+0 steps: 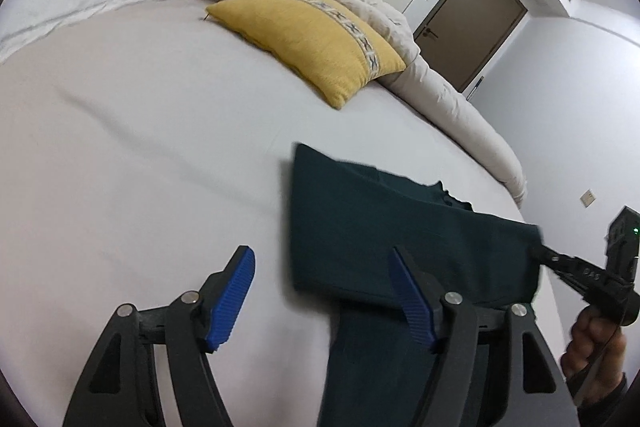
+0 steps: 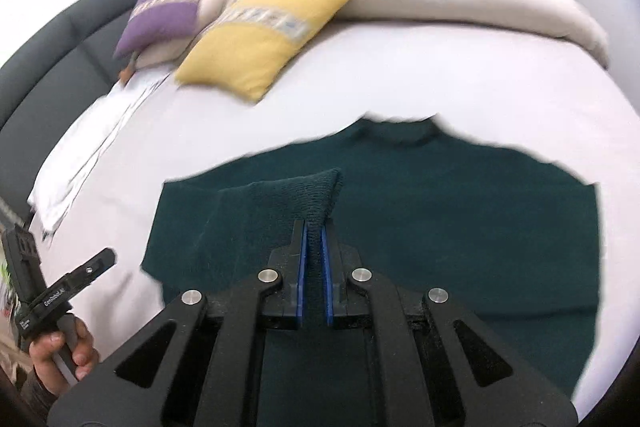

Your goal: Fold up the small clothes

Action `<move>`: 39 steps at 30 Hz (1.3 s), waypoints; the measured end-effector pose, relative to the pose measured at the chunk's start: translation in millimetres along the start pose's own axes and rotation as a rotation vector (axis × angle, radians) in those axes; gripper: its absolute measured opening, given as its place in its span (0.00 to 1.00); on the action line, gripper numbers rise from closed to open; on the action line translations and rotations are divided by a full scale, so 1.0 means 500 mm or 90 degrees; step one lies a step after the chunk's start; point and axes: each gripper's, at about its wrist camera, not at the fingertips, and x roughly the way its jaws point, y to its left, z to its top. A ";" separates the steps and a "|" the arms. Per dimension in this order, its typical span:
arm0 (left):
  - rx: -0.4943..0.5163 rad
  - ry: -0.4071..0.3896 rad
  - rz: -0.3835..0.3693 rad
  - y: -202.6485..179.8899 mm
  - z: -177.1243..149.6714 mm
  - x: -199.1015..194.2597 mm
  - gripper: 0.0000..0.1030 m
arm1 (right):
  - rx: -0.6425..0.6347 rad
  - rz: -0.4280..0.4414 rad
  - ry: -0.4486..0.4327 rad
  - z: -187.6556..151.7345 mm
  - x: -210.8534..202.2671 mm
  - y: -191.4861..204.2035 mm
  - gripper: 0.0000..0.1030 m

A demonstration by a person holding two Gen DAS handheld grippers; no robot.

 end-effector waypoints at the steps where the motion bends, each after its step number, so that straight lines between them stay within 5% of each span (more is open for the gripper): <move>1: 0.009 0.002 0.005 -0.008 0.011 0.010 0.72 | 0.015 -0.007 -0.006 0.012 -0.003 -0.036 0.05; 8: 0.084 0.050 0.091 -0.073 0.072 0.156 0.72 | 0.150 -0.050 0.044 -0.006 0.079 -0.291 0.05; 13: 0.131 0.103 0.151 -0.105 0.081 0.271 0.70 | 0.186 -0.024 0.034 -0.050 0.127 -0.351 0.05; 15: 0.138 0.112 0.164 -0.109 0.085 0.299 0.61 | 0.176 -0.020 0.034 -0.047 0.132 -0.358 0.05; 17: 0.149 0.117 0.170 -0.115 0.085 0.317 0.36 | 0.162 -0.022 0.037 -0.049 0.135 -0.356 0.05; 21: 0.188 0.118 0.170 -0.144 0.084 0.323 0.10 | 0.157 -0.031 0.018 -0.073 0.094 -0.311 0.05; 29: 0.208 0.095 0.168 -0.134 0.068 0.338 0.12 | 0.170 -0.040 0.013 -0.118 0.074 -0.336 0.04; 39: 0.105 0.066 0.119 -0.086 0.091 0.242 0.30 | 0.210 -0.049 0.018 -0.111 0.021 -0.312 0.14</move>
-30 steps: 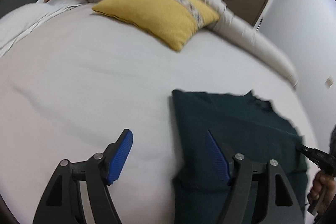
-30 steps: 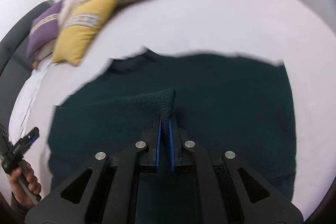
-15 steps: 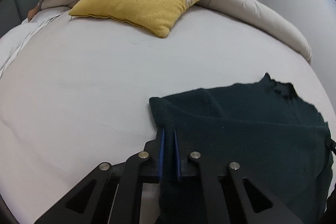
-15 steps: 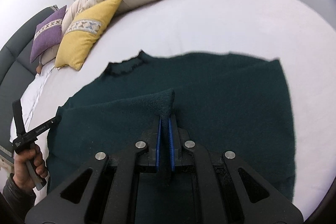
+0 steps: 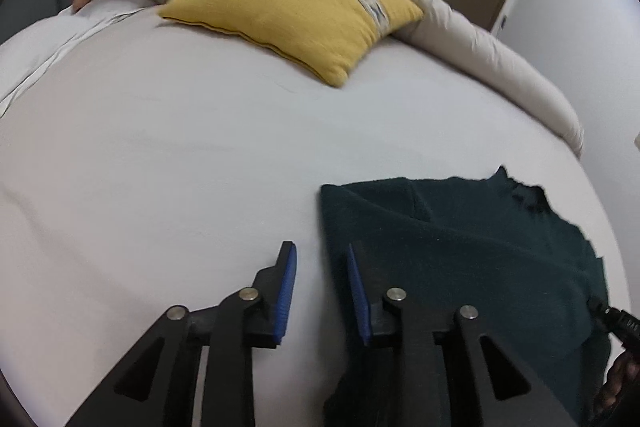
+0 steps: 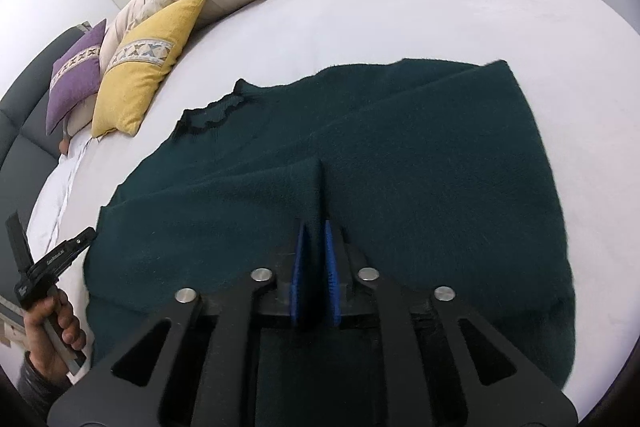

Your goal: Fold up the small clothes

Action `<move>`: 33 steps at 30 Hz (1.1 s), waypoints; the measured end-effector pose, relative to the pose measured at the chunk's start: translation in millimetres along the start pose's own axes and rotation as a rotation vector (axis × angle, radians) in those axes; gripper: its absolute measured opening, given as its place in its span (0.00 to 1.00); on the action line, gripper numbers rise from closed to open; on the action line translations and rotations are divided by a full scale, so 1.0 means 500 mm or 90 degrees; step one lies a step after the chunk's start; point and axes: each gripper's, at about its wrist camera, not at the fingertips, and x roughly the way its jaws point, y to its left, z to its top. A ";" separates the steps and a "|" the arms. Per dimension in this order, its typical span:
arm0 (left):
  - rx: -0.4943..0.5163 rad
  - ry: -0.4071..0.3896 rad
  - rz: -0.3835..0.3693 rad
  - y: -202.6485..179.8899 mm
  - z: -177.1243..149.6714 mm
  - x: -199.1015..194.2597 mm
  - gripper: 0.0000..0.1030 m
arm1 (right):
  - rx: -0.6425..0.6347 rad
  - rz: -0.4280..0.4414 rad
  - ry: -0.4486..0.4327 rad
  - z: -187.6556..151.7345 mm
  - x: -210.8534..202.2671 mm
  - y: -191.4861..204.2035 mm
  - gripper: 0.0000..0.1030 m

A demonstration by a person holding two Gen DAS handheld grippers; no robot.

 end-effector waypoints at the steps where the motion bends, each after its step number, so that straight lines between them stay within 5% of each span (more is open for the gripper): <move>1: -0.006 -0.002 -0.003 0.004 -0.004 -0.010 0.33 | -0.005 0.000 -0.003 -0.004 -0.011 0.007 0.21; 4: 0.027 0.005 -0.003 -0.015 -0.027 -0.030 0.39 | -0.031 -0.006 -0.019 -0.016 -0.043 0.011 0.35; 9: 0.108 0.035 0.046 -0.053 -0.073 0.002 0.40 | -0.089 -0.055 0.024 -0.050 -0.022 0.031 0.27; 11: 0.110 0.036 0.041 -0.051 -0.070 0.000 0.21 | -0.081 -0.052 0.019 -0.056 -0.030 0.027 0.10; 15: 0.153 0.031 0.061 -0.056 -0.070 -0.007 0.02 | -0.074 -0.051 0.014 -0.059 -0.052 0.027 0.06; 22: 0.144 0.023 0.109 -0.046 -0.080 0.010 0.01 | -0.048 -0.040 0.005 -0.080 -0.023 -0.001 0.06; 27: 0.097 0.008 0.076 -0.022 -0.078 -0.032 0.02 | -0.005 -0.007 0.015 -0.067 -0.038 -0.024 0.10; 30: 0.087 -0.019 0.049 0.001 -0.092 -0.107 0.30 | 0.041 -0.025 -0.026 -0.075 -0.113 -0.045 0.24; 32: 0.076 -0.022 0.013 0.019 -0.117 -0.158 0.66 | 0.044 -0.019 -0.062 -0.101 -0.176 -0.054 0.57; 33: 0.080 -0.025 -0.006 0.026 -0.137 -0.188 0.68 | 0.043 -0.019 -0.076 -0.119 -0.204 -0.059 0.66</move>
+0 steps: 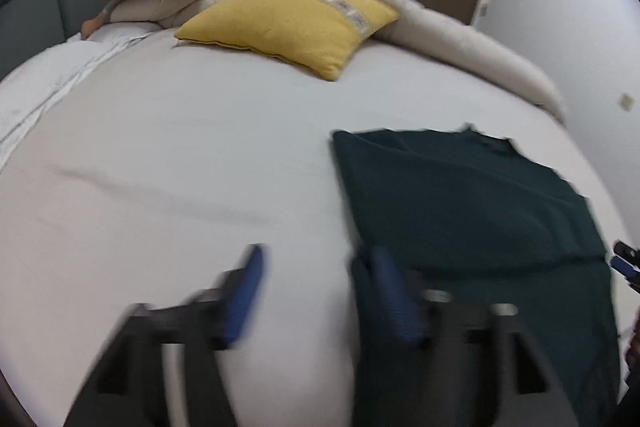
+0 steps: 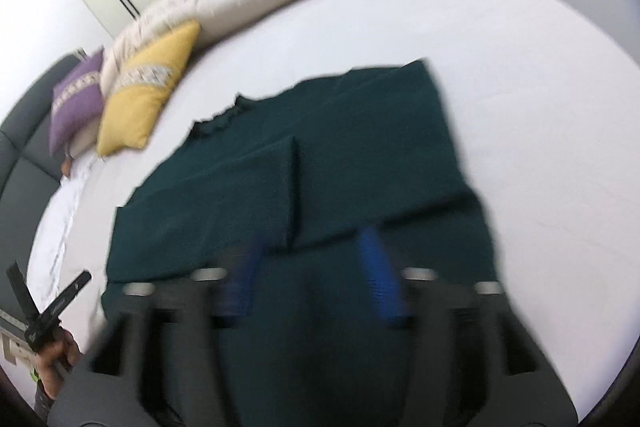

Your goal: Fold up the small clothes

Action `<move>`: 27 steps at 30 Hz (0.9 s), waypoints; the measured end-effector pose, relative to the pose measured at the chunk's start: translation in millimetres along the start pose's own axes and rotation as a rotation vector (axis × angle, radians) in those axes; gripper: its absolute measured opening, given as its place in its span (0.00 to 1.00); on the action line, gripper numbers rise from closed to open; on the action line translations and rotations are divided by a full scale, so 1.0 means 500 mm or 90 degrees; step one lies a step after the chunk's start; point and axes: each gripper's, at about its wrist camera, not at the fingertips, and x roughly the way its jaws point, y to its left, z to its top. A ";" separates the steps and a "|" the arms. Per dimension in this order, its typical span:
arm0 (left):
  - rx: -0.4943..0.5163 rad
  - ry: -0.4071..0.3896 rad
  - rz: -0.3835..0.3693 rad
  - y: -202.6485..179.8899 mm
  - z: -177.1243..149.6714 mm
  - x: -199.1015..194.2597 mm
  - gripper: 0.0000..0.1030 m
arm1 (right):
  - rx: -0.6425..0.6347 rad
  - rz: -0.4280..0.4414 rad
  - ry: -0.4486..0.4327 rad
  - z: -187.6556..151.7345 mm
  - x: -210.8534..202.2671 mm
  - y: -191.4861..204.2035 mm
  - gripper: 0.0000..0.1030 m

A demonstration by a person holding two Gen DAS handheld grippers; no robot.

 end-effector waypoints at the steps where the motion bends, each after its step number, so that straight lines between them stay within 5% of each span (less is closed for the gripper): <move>1: 0.002 -0.001 -0.010 0.004 -0.018 -0.023 0.68 | -0.005 0.000 -0.012 -0.014 -0.028 -0.006 0.71; 7: -0.043 0.068 -0.092 0.021 -0.157 -0.120 0.68 | -0.013 0.014 0.009 -0.142 -0.167 -0.070 0.71; 13: -0.068 0.145 -0.112 0.018 -0.293 -0.172 0.67 | -0.016 -0.015 0.020 -0.270 -0.280 -0.151 0.70; 27: -0.066 0.206 -0.177 0.005 -0.351 -0.202 0.70 | 0.057 -0.017 0.142 -0.406 -0.324 -0.270 0.50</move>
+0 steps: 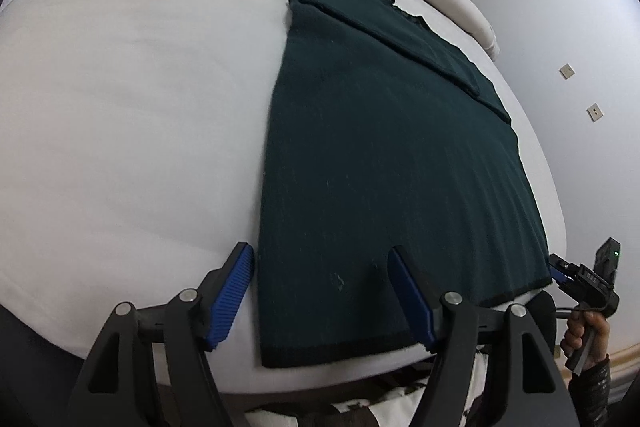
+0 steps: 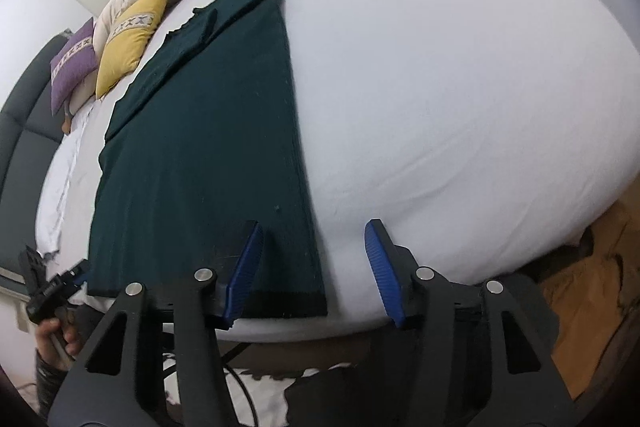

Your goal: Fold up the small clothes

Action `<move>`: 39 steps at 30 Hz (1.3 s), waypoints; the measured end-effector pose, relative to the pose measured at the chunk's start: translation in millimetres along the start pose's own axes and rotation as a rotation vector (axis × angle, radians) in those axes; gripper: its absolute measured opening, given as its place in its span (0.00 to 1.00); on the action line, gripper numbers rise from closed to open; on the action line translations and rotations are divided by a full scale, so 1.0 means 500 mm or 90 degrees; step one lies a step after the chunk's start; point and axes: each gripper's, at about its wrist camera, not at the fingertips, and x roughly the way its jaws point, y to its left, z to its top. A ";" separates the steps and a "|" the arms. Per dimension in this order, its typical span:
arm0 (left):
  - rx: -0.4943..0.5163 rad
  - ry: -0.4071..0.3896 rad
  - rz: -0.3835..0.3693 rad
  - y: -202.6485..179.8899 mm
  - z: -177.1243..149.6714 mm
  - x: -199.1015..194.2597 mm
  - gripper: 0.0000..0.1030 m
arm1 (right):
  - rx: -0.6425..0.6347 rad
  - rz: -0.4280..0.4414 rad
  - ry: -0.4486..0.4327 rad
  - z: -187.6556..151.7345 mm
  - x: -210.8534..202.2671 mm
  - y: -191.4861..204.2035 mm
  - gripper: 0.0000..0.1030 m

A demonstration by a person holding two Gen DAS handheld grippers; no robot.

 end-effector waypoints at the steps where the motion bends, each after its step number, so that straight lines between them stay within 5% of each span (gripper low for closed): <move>1: -0.001 0.004 -0.004 0.001 -0.002 -0.001 0.70 | 0.001 0.002 0.005 -0.003 0.001 -0.001 0.50; 6: -0.008 0.009 -0.007 0.010 -0.003 -0.006 0.64 | -0.020 -0.002 0.022 -0.017 0.010 0.008 0.49; 10: -0.013 0.018 0.027 0.022 0.003 -0.005 0.25 | -0.036 -0.005 0.045 -0.021 0.017 0.015 0.14; 11: -0.022 0.023 0.019 0.030 0.003 -0.007 0.14 | -0.037 0.001 0.047 -0.021 0.017 0.014 0.09; 13: -0.032 0.027 0.003 0.041 -0.002 -0.010 0.08 | -0.028 0.008 0.045 -0.021 0.015 0.008 0.07; 29: -0.042 -0.053 -0.097 0.000 -0.009 -0.122 0.05 | 0.051 0.152 -0.029 0.013 -0.111 -0.017 0.05; 34: -0.090 -0.027 -0.086 0.044 -0.021 -0.078 0.05 | 0.075 0.134 -0.005 0.008 -0.087 -0.036 0.05; 39: -0.096 -0.051 -0.116 0.040 -0.001 -0.096 0.05 | 0.103 0.181 -0.031 0.025 -0.100 -0.044 0.05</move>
